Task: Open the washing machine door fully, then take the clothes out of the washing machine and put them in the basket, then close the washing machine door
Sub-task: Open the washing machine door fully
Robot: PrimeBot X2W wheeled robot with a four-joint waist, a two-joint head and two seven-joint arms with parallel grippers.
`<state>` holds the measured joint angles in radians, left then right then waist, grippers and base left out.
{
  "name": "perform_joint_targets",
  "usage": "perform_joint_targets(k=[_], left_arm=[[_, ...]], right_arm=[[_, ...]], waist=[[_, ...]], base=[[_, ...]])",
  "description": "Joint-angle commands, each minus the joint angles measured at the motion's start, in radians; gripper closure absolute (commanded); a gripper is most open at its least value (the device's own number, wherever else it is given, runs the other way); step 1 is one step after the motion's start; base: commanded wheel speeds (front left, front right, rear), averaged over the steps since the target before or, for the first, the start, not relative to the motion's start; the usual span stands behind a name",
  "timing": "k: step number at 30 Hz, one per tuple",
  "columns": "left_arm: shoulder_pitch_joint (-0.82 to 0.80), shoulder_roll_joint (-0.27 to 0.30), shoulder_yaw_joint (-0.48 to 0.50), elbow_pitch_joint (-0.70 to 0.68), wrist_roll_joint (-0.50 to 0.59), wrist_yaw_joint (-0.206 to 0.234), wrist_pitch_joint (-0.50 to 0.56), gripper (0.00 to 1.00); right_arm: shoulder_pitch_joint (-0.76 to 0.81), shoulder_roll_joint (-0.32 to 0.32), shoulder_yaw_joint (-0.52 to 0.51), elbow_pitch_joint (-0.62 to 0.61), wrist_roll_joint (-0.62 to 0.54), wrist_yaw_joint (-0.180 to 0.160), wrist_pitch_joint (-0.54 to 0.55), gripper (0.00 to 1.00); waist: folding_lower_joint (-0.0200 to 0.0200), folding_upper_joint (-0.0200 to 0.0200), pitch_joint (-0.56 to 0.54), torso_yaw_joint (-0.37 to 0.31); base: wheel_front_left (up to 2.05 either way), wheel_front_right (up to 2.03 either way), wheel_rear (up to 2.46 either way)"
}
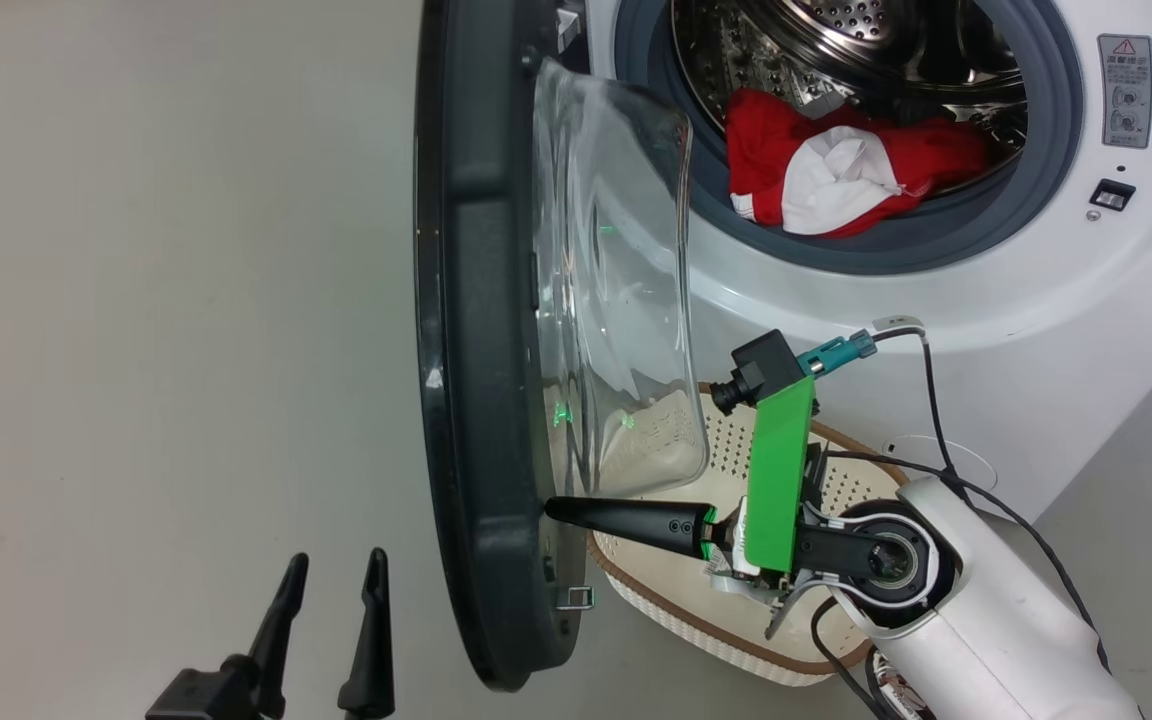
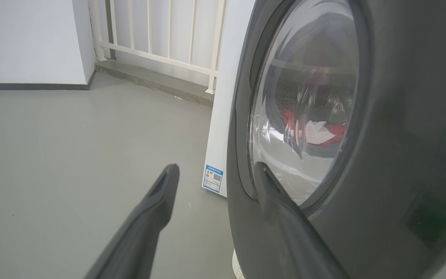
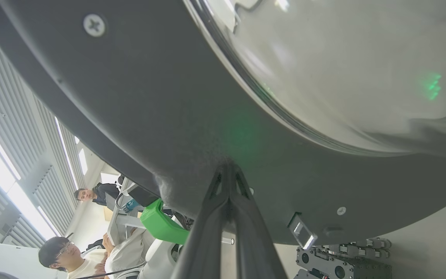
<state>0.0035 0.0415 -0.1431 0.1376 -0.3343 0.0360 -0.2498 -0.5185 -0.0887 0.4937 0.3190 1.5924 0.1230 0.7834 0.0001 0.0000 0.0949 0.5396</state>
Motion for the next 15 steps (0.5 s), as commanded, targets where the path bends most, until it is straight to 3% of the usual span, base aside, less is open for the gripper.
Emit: perform_joint_targets(k=[1, 3, 4, 6, 7, 8, 15], left_arm=[[-0.014, 0.009, 0.033, -0.024, -0.006, 0.010, -0.012, 0.00], [-0.014, 0.009, 0.035, -0.020, -0.006, 0.008, -0.012, 0.00], [-0.015, 0.009, 0.035, -0.017, -0.006, 0.006, -0.012, 0.00], [-0.017, 0.009, 0.035, -0.009, -0.004, -0.001, -0.012, 0.00], [-0.018, 0.009, 0.035, -0.005, -0.002, -0.004, -0.012, 0.00], [-0.020, 0.009, 0.036, -0.001, 0.000, -0.008, -0.012, 0.00], [-0.039, 0.009, 0.045, 0.035, 0.016, -0.032, -0.012, 0.00]], right_arm=[[-0.030, 0.032, 0.011, -0.027, -0.001, 0.008, -0.002, 1.00], [-0.028, 0.032, 0.009, -0.027, -0.008, 0.008, -0.011, 1.00], [-0.026, 0.032, 0.009, -0.026, -0.012, 0.008, -0.013, 0.93], [-0.020, 0.024, 0.009, -0.026, -0.025, 0.008, -0.023, 0.53], [-0.015, 0.019, 0.008, -0.026, -0.031, 0.008, -0.029, 0.18], [-0.010, 0.014, 0.007, -0.027, -0.034, 0.008, -0.033, 0.00], [0.042, -0.042, -0.011, -0.029, -0.056, 0.008, -0.081, 0.00]], waist=[[0.0000, 0.0000, -0.001, 0.000], [0.0000, 0.0000, -0.003, -0.001], [0.0000, 0.0000, -0.005, -0.002], [0.0000, 0.0000, -0.009, -0.004], [0.0000, 0.0000, -0.011, -0.004], [0.0000, 0.0000, -0.013, -0.006], [0.0000, 0.0000, -0.031, -0.015]], base=[[0.00, 0.00, 0.00], [0.00, 0.00, 0.00], [0.00, 0.00, 0.00], [0.00, 0.00, 0.00], [0.00, 0.00, 0.00], [0.00, 0.00, 0.00], [0.00, 0.00, 0.00]])
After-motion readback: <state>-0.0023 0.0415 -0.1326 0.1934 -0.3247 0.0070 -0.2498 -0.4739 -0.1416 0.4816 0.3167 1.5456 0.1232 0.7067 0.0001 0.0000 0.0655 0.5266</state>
